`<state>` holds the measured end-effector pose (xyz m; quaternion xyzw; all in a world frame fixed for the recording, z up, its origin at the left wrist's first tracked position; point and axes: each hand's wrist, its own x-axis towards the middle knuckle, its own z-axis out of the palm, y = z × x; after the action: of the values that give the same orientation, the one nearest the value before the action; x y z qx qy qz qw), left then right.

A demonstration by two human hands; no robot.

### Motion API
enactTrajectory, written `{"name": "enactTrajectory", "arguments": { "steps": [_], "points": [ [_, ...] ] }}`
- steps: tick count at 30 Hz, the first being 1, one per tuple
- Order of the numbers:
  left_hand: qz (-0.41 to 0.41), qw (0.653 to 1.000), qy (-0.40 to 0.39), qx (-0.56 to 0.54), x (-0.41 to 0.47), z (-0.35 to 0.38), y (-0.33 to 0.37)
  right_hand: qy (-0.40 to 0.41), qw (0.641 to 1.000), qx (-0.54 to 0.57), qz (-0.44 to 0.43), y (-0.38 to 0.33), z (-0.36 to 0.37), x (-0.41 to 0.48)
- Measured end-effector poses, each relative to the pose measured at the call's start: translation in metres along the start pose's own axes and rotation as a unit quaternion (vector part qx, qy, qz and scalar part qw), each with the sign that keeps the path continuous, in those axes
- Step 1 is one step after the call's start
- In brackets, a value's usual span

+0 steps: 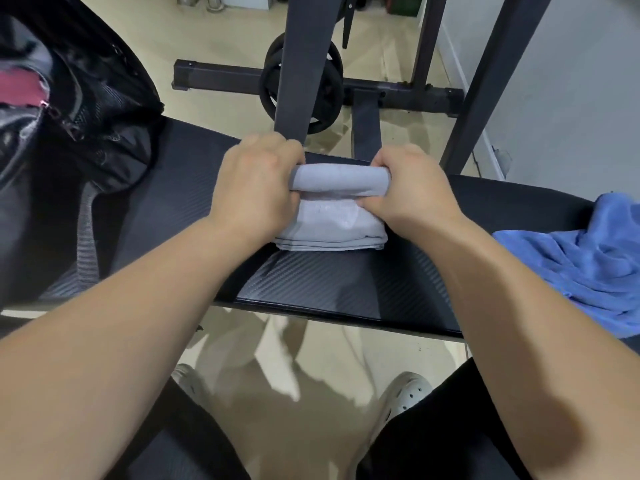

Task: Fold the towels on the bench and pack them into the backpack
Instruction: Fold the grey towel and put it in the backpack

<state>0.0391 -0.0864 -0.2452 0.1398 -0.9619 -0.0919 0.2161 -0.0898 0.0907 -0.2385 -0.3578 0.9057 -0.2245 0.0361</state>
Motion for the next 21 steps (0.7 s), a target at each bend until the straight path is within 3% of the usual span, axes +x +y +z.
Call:
{"name": "enactTrajectory", "arguments": {
  "steps": [2,6,12,18,21],
  "points": [
    [0.024,0.999,0.030,0.020,-0.003,0.001,0.001,-0.005,1.000,0.013,-0.017,-0.003,-0.002,-0.007],
    [0.029,0.999,-0.003,0.030,-0.016,0.000,0.001,-0.067,0.996,0.030,-0.050,-0.003,-0.010,-0.025],
    [0.050,0.996,-0.080,0.007,-0.045,-0.014,0.021,-0.038,0.996,0.012,-0.076,-0.005,0.000,-0.038],
    [0.044,0.981,-0.167,0.088,-0.075,-0.001,0.035,0.011,0.994,0.014,-0.108,-0.006,0.010,-0.048],
    [0.039,0.977,-0.184,0.096,-0.086,0.004,0.039,-0.019,0.993,-0.019,-0.118,-0.003,0.009,-0.051]
  ]
}}
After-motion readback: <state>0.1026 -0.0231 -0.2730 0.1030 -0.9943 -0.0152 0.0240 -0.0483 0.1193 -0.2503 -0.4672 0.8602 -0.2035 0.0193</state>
